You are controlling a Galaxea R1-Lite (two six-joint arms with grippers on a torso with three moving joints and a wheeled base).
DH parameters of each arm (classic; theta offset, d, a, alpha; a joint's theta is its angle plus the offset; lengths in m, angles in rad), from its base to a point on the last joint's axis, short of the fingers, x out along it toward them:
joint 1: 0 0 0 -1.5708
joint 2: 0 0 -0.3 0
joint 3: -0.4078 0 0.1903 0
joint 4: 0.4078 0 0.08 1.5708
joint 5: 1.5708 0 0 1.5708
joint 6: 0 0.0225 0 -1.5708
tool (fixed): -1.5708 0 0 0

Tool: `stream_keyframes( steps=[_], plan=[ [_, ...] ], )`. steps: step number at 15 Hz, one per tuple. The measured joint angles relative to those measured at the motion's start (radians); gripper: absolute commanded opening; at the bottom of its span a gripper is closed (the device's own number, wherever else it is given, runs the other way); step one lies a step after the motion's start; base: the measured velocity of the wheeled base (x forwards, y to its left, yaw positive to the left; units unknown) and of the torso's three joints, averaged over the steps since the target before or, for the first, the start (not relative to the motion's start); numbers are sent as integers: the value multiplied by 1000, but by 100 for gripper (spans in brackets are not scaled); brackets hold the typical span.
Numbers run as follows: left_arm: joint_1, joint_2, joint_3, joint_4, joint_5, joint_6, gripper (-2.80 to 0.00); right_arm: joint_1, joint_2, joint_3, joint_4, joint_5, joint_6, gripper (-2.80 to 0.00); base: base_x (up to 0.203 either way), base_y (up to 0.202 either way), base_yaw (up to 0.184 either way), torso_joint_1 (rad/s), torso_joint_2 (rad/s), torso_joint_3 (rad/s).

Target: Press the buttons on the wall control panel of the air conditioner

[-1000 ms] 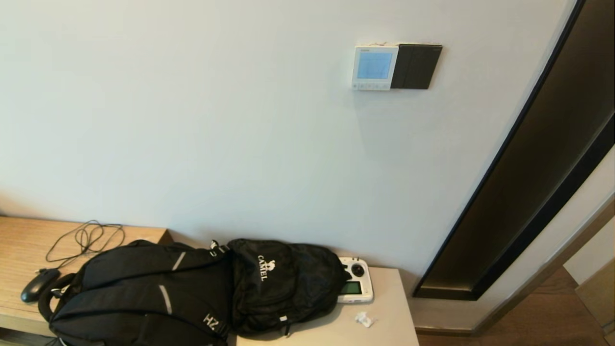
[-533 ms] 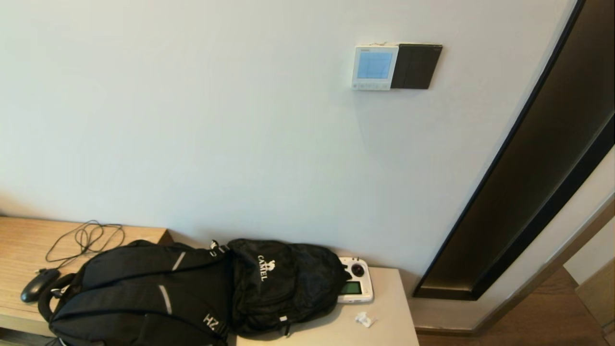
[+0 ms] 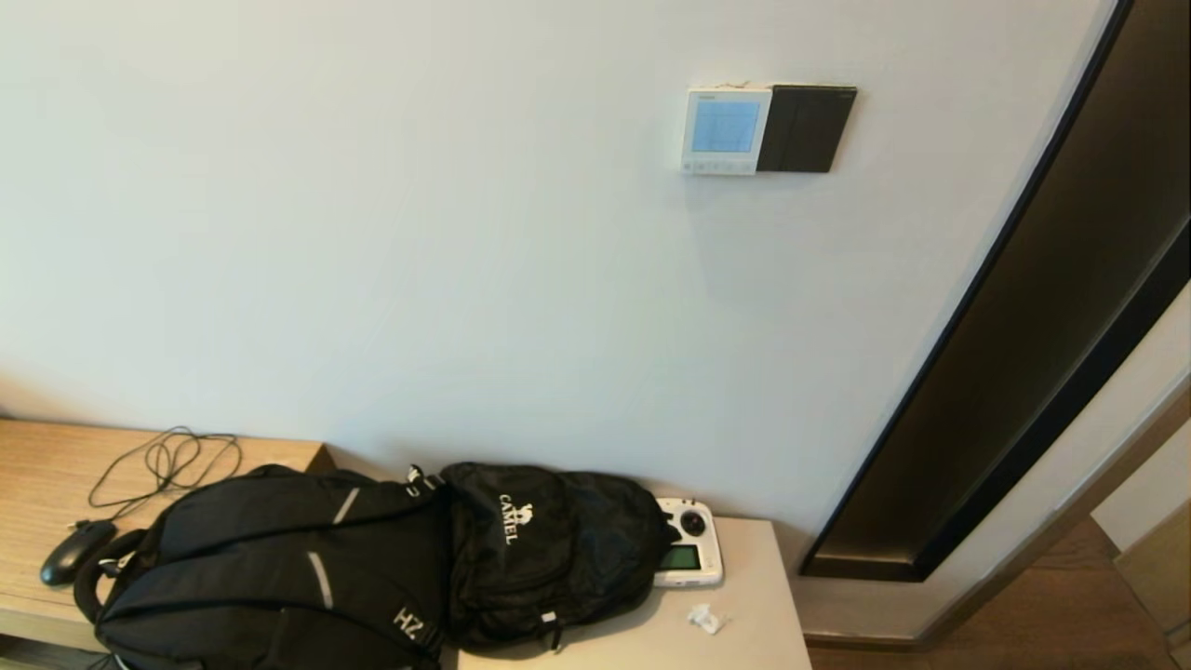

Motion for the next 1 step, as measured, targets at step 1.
stream_keyframes(
  steps=[1],
  plan=[
    [0,0,0,0,0,0,-280,0,0,0,0,0,0,-280,0,0,0,0,0,0]
  ],
)
